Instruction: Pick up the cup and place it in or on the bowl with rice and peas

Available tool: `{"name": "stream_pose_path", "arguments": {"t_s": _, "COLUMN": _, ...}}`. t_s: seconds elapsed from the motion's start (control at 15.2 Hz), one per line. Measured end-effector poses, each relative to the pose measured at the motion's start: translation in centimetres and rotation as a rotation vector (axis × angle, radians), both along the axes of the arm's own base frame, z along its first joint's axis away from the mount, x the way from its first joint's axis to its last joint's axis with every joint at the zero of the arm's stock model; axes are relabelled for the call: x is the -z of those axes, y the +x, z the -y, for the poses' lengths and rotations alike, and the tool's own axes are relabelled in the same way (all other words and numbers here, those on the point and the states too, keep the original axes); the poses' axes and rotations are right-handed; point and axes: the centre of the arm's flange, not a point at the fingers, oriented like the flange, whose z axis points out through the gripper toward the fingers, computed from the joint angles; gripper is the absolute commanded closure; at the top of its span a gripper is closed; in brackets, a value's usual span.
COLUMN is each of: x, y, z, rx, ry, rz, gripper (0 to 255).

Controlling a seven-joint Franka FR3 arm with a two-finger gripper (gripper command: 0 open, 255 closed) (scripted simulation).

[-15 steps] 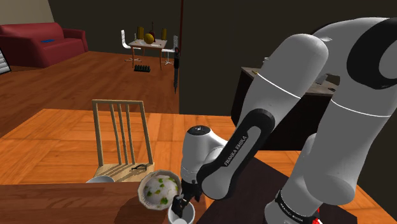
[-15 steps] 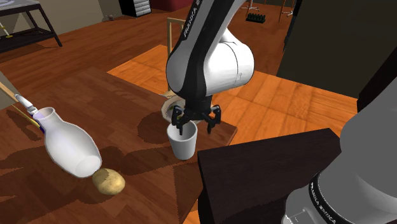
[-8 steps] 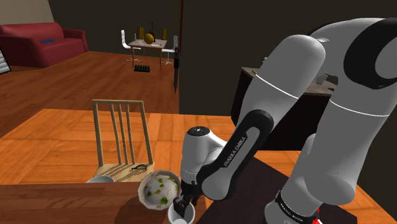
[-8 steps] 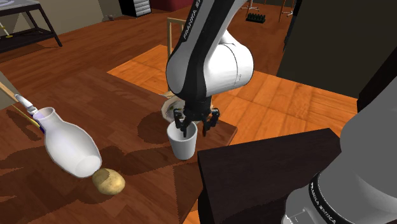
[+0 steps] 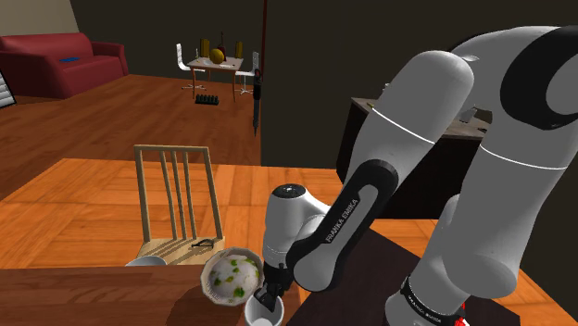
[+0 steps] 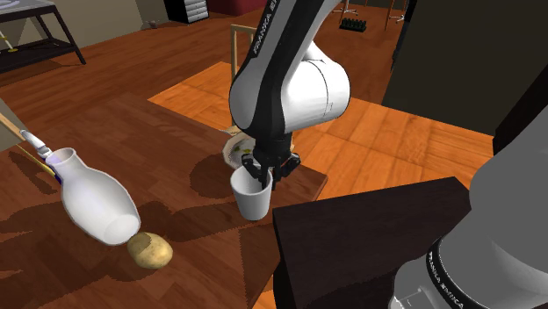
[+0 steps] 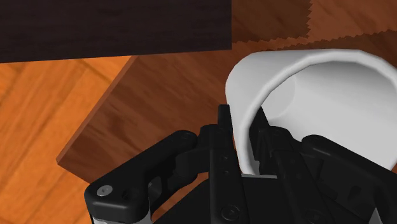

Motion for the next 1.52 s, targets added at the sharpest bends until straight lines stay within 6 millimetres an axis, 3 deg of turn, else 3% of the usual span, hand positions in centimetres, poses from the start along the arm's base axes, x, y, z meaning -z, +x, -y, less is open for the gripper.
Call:
{"name": "stream_pose_path", "arguments": {"t_s": 0.33, "x": -1.6, "y": 0.0, "z": 0.0, "rx": 0.0, "ry": 0.0, "rz": 0.0, "gripper": 255}}
{"name": "stream_pose_path", "arguments": {"t_s": 1.52, "x": -11.2, "y": 0.0, "z": 0.0, "rx": 0.0, "ry": 0.0, "rz": 0.0, "gripper": 255}}
